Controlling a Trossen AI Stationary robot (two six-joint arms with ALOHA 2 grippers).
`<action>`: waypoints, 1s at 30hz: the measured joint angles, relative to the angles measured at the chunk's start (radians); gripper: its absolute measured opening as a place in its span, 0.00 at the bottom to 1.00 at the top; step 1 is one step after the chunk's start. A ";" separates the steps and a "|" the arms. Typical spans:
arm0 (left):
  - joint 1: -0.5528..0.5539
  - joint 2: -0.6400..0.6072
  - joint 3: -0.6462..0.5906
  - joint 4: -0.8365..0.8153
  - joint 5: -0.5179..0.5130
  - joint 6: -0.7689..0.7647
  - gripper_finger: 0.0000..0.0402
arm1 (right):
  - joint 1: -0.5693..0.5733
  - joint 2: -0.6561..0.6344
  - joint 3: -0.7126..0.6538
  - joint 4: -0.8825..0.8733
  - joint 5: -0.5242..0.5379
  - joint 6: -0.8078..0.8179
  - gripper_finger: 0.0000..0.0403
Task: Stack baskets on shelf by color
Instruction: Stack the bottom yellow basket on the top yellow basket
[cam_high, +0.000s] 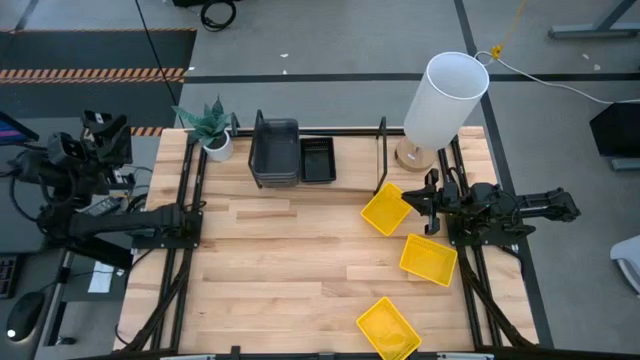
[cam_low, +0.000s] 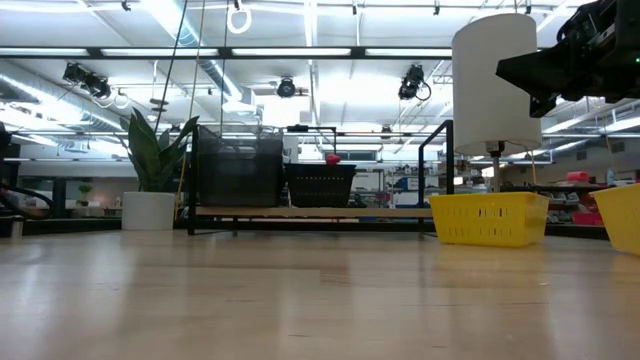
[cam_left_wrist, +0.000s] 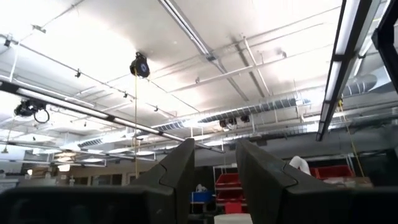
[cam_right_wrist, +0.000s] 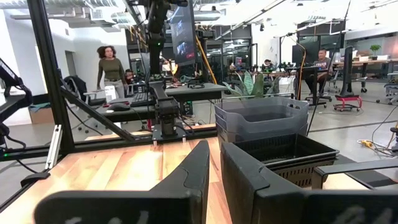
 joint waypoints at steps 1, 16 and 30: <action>0.000 -0.014 -0.015 0.001 0.000 -0.001 0.31 | 0.000 0.000 0.000 0.000 0.000 0.000 0.11; 0.000 -0.208 -0.141 -0.053 -0.027 -0.057 0.31 | 0.000 0.000 0.000 0.000 0.000 0.000 0.11; 0.000 -0.208 -0.143 -0.153 -0.034 -0.056 0.24 | 0.000 0.000 0.000 0.000 0.000 0.000 0.11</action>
